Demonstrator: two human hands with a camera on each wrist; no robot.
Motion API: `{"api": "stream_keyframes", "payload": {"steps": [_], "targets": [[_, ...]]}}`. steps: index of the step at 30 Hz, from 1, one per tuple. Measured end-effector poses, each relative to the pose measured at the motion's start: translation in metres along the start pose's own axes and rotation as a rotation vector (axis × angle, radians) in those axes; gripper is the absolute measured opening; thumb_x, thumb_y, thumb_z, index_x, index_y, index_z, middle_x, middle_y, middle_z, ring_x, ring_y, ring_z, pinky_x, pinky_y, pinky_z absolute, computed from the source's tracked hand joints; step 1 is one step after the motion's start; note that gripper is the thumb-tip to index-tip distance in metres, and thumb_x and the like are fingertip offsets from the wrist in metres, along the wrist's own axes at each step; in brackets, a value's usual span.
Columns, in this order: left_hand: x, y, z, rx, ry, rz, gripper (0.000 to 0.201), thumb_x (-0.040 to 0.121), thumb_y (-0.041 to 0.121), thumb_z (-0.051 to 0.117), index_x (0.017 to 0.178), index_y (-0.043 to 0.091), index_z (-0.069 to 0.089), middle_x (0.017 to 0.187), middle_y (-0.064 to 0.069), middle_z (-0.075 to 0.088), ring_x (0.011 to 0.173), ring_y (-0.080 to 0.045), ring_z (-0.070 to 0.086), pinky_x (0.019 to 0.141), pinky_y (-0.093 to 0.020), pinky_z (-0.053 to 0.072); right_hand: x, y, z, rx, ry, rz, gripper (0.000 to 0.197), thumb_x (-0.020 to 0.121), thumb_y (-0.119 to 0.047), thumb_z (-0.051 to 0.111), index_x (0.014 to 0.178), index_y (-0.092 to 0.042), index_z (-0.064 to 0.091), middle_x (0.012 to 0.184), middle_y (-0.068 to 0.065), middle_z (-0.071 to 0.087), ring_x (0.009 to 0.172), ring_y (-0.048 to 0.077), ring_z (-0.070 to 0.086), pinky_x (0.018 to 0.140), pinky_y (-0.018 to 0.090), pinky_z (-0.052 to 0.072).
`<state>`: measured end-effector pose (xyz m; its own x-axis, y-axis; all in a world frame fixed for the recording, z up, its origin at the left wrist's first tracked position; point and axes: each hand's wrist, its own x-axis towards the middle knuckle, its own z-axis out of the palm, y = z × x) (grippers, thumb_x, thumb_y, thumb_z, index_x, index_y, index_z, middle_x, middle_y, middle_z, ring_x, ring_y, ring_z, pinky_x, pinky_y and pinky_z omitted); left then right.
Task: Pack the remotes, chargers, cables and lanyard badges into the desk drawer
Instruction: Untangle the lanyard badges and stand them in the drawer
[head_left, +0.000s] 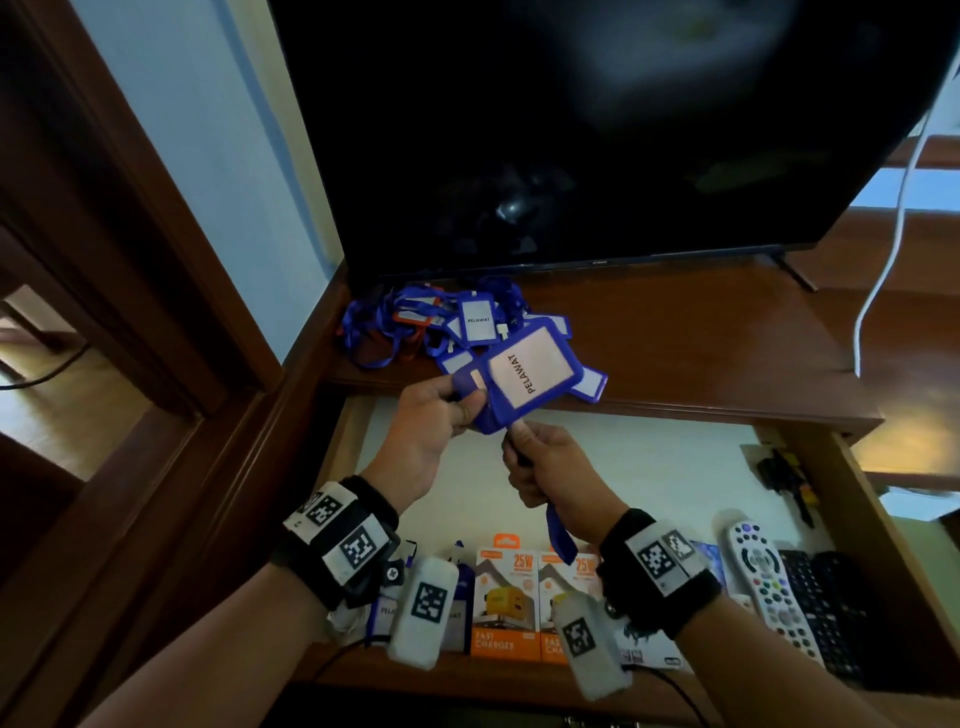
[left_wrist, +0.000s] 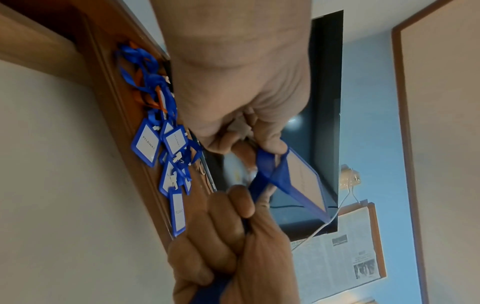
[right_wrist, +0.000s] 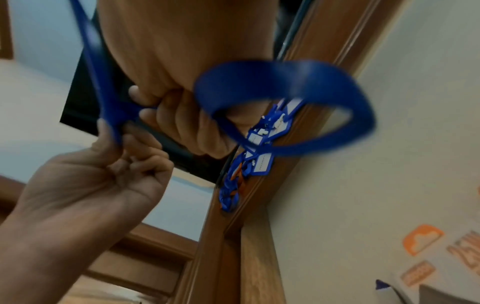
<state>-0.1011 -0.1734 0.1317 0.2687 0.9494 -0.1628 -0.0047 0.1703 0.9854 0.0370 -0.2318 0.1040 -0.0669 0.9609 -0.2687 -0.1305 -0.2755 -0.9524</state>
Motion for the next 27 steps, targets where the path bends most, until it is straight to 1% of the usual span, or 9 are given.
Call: {"api": "stream_keyframes", "payload": {"steps": [3,6,9,12,16,20,23,25,27], "targets": [[0.001,-0.006,-0.010,0.304,0.099,0.109,0.017,0.088,0.006,0.062,0.104,0.011,0.069,0.098,-0.005,0.070,0.091,-0.017,0.063,0.076,-0.023,0.048,-0.005,0.003,0.001,-0.367,-0.027,-0.083,0.033,0.100,-0.028,0.043,0.071,-0.014,0.050,0.054,-0.001,0.039,0.042,0.005,0.033,0.043,0.017,0.030],[-0.002,-0.014,-0.021,0.736,0.069,0.176,0.008,0.087,0.014,0.065,0.095,0.013,0.066,0.084,0.006,0.064,0.077,-0.007,0.057,0.059,-0.008,0.036,-0.006,0.008,-0.001,-0.730,-0.131,-0.094,0.028,0.098,-0.024,0.048,0.071,-0.020,0.054,0.064,-0.008,0.049,0.051,0.000,0.045,0.054,0.011,0.035],[-0.003,-0.022,-0.030,1.086,-0.095,0.143,0.007,0.085,0.020,0.066,0.087,0.016,0.061,0.079,0.003,0.058,0.075,-0.013,0.054,0.057,-0.018,0.035,-0.006,0.006,-0.006,-0.885,-0.252,-0.083,0.024,0.096,-0.021,0.049,0.074,-0.020,0.057,0.073,-0.004,0.056,0.063,0.005,0.051,0.061,0.019,0.041],[-0.004,-0.030,-0.038,1.236,-0.427,0.076,0.012,0.082,0.022,0.070,0.078,0.016,0.060,0.082,-0.001,0.062,0.078,-0.017,0.057,0.068,-0.032,0.046,-0.001,-0.004,-0.013,-1.001,-0.296,-0.132,0.026,0.096,-0.021,0.050,0.073,-0.015,0.059,0.073,0.001,0.059,0.067,0.009,0.052,0.066,0.025,0.043],[-0.010,-0.028,-0.041,1.051,-0.644,0.014,0.006,0.081,0.015,0.070,0.085,0.019,0.067,0.084,0.007,0.066,0.082,-0.009,0.061,0.076,-0.033,0.050,0.004,-0.010,-0.025,-0.862,-0.307,-0.115,0.037,0.095,-0.019,0.054,0.059,-0.016,0.053,0.056,-0.008,0.048,0.049,0.001,0.044,0.052,0.011,0.034],[-0.011,-0.023,-0.035,0.654,-0.519,0.015,0.025,0.083,-0.001,0.066,0.087,0.024,0.066,0.069,0.023,0.064,0.064,0.004,0.054,0.066,-0.014,0.042,0.008,-0.005,-0.034,-0.444,-0.290,-0.083,0.029,0.095,-0.013,0.055,0.065,-0.012,0.054,0.056,-0.004,0.052,0.048,0.002,0.047,0.051,0.013,0.038],[-0.012,-0.028,-0.021,0.288,-0.302,0.034,0.028,0.085,0.000,0.064,0.101,0.022,0.068,0.094,-0.001,0.071,0.088,-0.014,0.057,0.080,-0.028,0.046,0.012,-0.002,-0.034,-0.204,-0.272,-0.010,0.024,0.080,0.006,0.063,0.068,-0.009,0.049,0.052,0.003,0.049,0.039,0.001,0.048,0.046,0.011,0.040],[-0.012,-0.031,-0.011,0.146,-0.201,0.052,0.028,0.083,0.009,0.063,0.109,0.016,0.067,0.110,-0.020,0.066,0.097,-0.027,0.055,0.089,-0.042,0.046,0.012,0.004,-0.029,-0.072,-0.240,0.001,0.022,0.085,-0.004,0.056,0.068,-0.011,0.046,0.053,0.003,0.041,0.040,0.006,0.040,0.048,0.017,0.038],[-0.013,-0.032,-0.003,0.038,-0.117,0.054,0.034,0.084,0.009,0.061,0.117,0.005,0.062,0.117,-0.022,0.064,0.106,-0.029,0.058,0.095,-0.042,0.047,0.015,0.010,-0.023,0.061,-0.225,0.000,0.025,0.095,-0.010,0.047,0.070,-0.012,0.046,0.053,0.000,0.039,0.046,0.011,0.032,0.053,0.026,0.032]]}}
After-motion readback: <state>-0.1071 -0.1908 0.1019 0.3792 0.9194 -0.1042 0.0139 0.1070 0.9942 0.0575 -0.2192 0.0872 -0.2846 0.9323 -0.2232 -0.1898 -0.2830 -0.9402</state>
